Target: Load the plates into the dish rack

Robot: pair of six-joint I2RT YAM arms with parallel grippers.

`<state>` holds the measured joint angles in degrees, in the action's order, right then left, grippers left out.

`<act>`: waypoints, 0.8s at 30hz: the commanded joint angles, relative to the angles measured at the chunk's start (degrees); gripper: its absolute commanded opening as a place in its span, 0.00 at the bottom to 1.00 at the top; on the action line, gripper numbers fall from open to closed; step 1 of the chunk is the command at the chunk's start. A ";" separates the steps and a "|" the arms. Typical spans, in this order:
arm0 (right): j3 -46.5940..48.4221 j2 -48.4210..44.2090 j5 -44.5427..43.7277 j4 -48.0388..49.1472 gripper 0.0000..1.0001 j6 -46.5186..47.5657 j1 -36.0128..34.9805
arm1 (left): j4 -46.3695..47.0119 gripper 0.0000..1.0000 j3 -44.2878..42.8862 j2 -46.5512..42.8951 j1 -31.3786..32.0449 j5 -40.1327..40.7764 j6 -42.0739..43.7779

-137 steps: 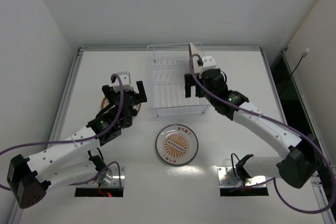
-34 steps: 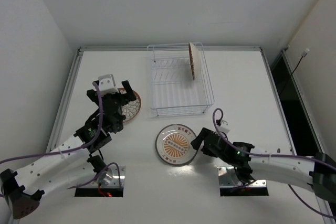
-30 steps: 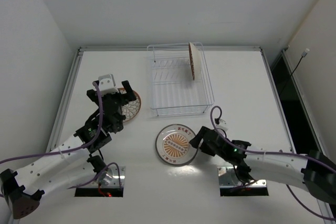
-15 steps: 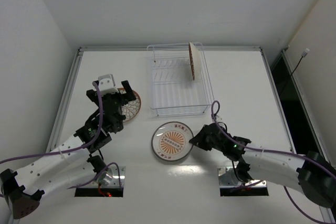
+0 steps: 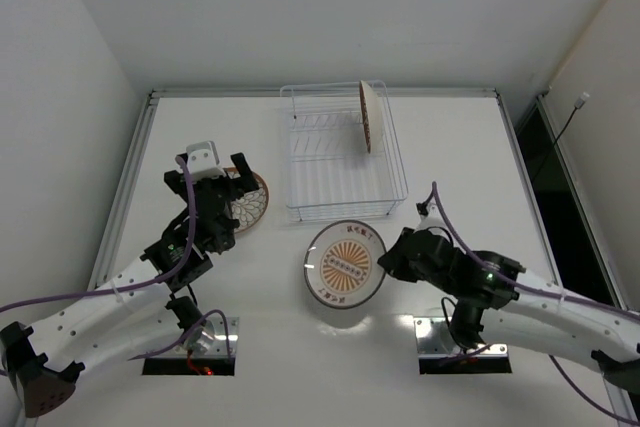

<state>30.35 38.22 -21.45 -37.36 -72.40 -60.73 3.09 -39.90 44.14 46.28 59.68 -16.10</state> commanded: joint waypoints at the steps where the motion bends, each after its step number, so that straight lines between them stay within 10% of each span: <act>1: 10.94 1.94 -9.03 -4.29 0.00 3.93 -2.72 | 2.27 1.00 -0.79 -0.72 -0.49 1.23 0.72; 15: 53.66 25.92 -45.41 -22.12 0.00 21.25 -5.01 | 2.80 1.00 -0.27 -0.19 -0.49 0.70 0.72; 24: 64.75 49.39 -58.79 -5.37 0.00 40.30 1.57 | 2.80 1.00 -0.27 -0.19 -0.49 0.70 0.72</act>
<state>92.27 83.44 -72.23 -53.58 -43.31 -61.80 3.51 -39.90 44.14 46.28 59.88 -15.51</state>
